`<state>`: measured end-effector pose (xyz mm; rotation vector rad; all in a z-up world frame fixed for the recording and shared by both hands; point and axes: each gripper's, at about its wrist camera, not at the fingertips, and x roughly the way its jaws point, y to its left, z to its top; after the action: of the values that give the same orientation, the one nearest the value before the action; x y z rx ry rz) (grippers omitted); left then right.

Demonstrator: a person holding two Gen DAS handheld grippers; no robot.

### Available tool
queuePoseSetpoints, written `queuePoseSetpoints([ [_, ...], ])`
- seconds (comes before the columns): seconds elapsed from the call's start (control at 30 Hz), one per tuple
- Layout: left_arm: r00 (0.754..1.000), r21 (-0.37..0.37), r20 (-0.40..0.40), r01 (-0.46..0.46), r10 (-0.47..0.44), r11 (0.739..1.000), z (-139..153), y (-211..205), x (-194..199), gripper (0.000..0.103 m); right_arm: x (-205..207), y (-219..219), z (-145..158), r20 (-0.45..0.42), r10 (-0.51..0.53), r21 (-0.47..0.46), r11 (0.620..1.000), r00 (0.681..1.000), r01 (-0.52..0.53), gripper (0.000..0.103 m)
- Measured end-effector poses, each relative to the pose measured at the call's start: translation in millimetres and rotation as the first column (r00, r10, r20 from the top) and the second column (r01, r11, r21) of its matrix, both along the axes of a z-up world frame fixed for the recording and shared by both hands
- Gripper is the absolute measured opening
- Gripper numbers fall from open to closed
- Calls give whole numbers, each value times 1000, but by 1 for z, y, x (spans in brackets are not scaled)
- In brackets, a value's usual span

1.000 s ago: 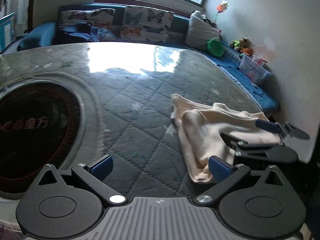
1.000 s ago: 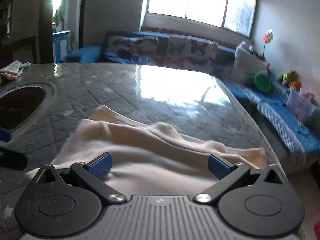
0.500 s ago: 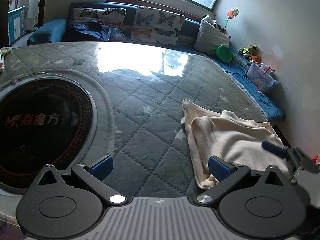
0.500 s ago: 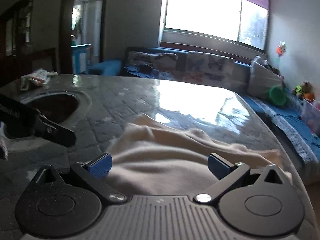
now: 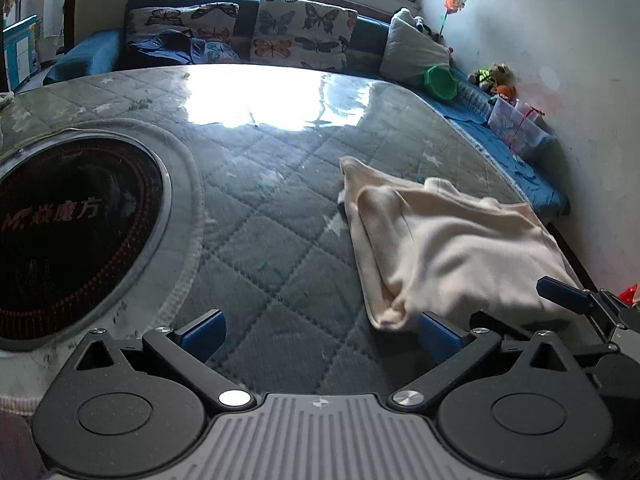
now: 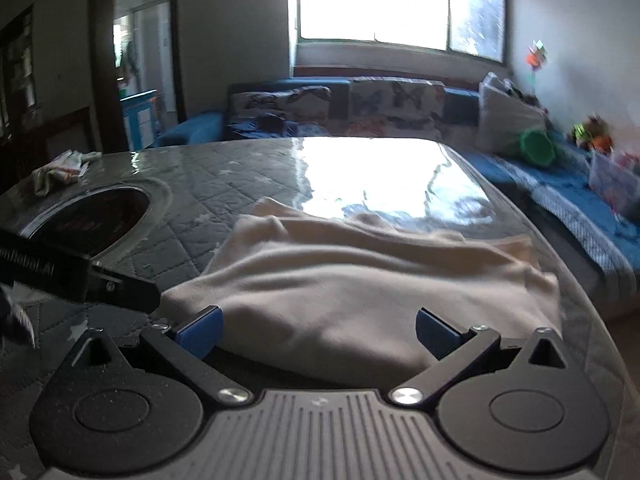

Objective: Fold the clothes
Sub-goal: 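Withdraw both open grippers from the placed shirt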

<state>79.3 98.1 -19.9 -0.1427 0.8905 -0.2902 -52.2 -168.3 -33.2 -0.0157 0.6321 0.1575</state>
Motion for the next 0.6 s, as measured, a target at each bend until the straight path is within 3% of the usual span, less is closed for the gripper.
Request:
queuePoseSetpoints([
  [0.6, 999, 92, 18, 41, -43, 995, 3, -14, -33, 103, -33, -15, -11, -98, -147, 25, 988, 984, 150, 103],
])
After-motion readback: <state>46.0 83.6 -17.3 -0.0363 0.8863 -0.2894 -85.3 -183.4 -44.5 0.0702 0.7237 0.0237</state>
